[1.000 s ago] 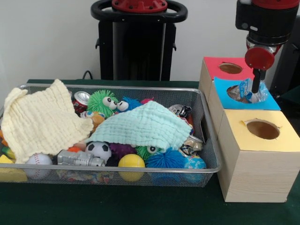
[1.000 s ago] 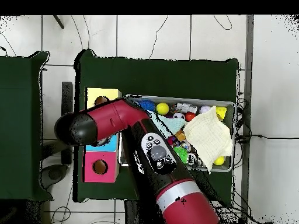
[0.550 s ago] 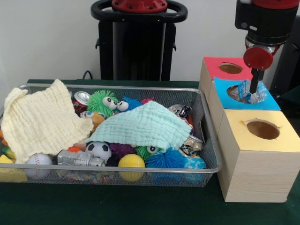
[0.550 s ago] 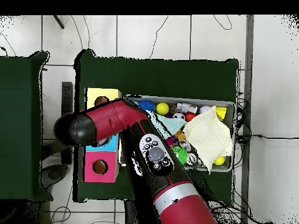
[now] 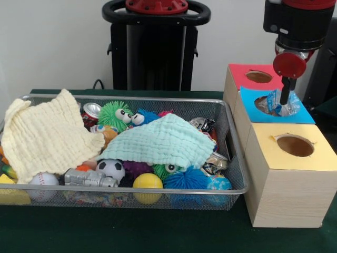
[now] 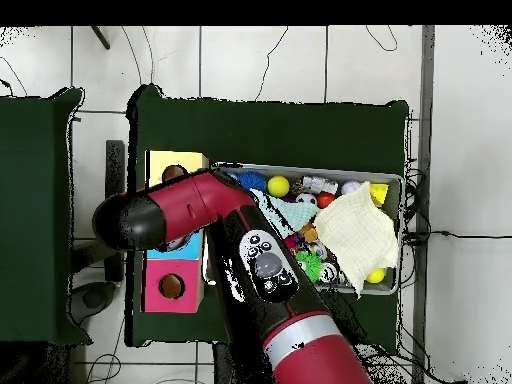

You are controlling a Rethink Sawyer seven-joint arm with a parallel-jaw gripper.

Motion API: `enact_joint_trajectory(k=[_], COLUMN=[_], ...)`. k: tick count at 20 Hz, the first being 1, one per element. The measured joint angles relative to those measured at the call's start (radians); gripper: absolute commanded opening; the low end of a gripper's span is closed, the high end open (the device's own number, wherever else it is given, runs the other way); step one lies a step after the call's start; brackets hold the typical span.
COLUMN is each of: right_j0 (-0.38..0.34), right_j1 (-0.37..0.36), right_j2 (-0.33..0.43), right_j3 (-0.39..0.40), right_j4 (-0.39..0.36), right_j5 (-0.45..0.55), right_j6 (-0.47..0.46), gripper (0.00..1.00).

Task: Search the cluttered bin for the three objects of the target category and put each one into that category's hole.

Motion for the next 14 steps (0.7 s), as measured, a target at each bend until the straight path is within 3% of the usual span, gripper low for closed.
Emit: enact_joint_trajectory(k=[7,14], right_j0=[0.012,0.053], right_j1=[-0.009,-0.030], right_j2=[-0.025,-0.079], right_j3=[-0.001,-0.010], right_j4=[-0.002,-0.083], right_j5=[0.061,0.235], right_j6=[0.000,0.000], gripper=[1.00,1.00])
